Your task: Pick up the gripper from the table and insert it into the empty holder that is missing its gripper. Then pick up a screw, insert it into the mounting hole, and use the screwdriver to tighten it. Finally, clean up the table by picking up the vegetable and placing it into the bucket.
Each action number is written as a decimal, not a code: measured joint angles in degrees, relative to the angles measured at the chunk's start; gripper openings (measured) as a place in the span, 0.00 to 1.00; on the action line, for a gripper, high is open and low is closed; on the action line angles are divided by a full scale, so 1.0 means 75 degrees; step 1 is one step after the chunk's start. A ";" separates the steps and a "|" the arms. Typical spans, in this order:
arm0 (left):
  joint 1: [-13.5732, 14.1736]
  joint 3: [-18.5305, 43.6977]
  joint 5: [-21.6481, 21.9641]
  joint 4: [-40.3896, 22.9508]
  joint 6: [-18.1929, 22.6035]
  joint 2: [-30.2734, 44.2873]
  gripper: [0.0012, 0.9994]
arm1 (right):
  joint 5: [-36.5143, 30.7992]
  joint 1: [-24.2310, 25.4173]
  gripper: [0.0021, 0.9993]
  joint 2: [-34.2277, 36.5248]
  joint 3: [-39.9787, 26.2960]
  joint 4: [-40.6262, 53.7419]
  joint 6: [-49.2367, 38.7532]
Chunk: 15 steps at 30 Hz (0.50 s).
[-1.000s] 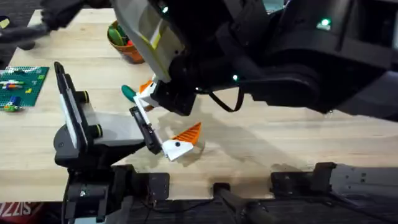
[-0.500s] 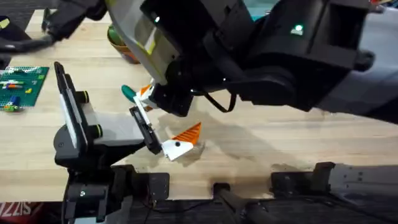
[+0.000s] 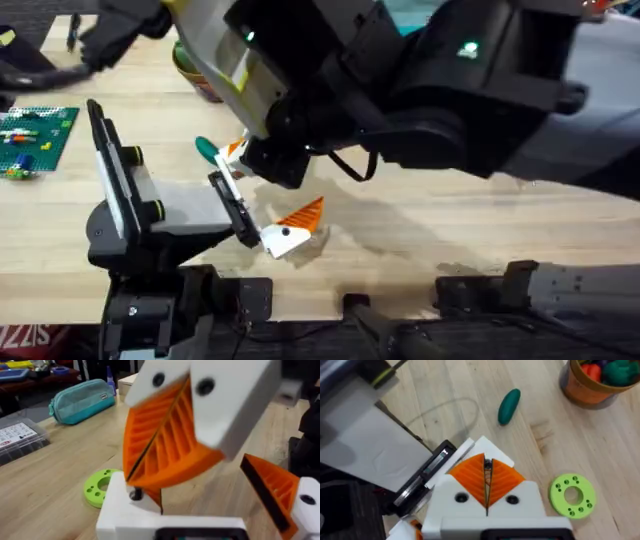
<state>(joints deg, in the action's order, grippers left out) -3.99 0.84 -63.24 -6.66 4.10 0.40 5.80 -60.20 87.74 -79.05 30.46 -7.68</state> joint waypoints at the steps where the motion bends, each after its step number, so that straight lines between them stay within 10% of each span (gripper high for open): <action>1: 0.0000 0.0000 0.0000 0.0000 0.0000 0.0003 0.98 | 0.0000 0.0000 0.00 0.0045 0.0000 0.0000 0.0001; 8: 0.0000 0.0000 0.0009 -0.0003 -0.0020 0.0003 0.98 | 0.0000 0.0000 0.03 0.0216 0.0000 -0.0003 0.0020; 15: 0.0000 0.0000 0.0036 0.0000 -0.0028 0.0002 0.98 | 0.0005 0.0000 0.51 0.0216 0.0000 0.0008 0.0066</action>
<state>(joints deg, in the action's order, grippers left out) -3.99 0.84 -62.97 -6.66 3.88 0.42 5.84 -60.20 89.36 -79.05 30.52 -7.19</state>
